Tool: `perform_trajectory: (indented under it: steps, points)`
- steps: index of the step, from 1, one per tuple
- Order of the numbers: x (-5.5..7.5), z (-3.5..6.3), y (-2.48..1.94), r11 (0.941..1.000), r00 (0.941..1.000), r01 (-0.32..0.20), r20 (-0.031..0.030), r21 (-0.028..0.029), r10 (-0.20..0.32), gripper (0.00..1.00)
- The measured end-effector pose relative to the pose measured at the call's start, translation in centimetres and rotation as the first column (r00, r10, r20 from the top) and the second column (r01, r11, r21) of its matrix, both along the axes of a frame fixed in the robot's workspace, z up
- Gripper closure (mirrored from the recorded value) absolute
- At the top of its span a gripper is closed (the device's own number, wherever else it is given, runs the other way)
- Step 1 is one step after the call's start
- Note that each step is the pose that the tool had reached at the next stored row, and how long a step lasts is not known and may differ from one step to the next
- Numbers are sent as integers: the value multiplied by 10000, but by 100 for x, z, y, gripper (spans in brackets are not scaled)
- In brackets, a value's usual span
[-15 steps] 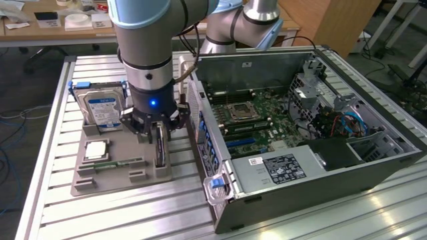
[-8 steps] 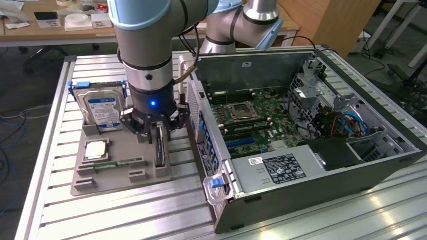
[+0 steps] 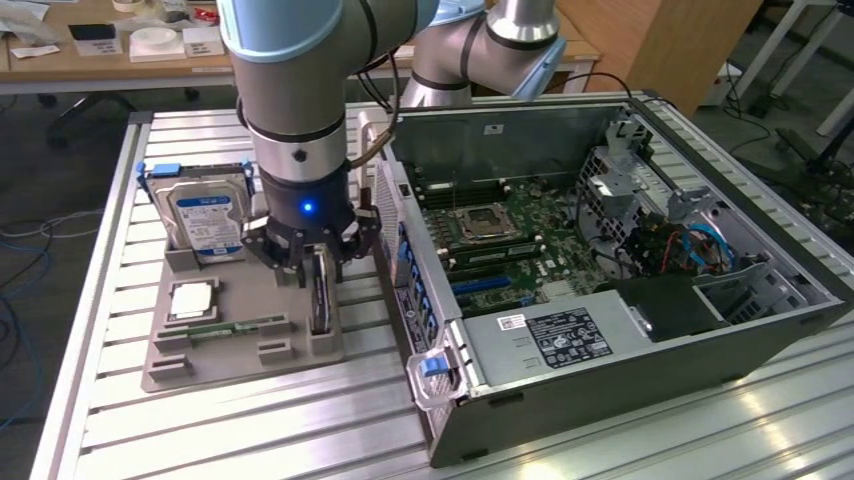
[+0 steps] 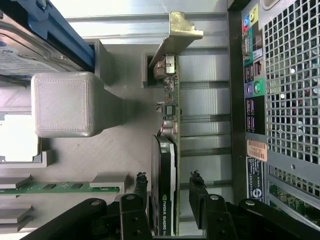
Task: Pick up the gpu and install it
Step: 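Pick up the gpu and move the gpu toward the slot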
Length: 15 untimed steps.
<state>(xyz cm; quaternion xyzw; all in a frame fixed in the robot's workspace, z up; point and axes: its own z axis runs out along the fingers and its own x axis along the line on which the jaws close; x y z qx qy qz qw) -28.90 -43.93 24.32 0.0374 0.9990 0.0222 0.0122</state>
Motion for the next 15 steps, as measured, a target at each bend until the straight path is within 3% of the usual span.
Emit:
perform_trajectory:
  steps: [5,15]
  points:
    - [0,-70,8,10000,10000,0,0,0,0,53]
    - [0,-87,9,10000,10000,1,2,2,-1,53]
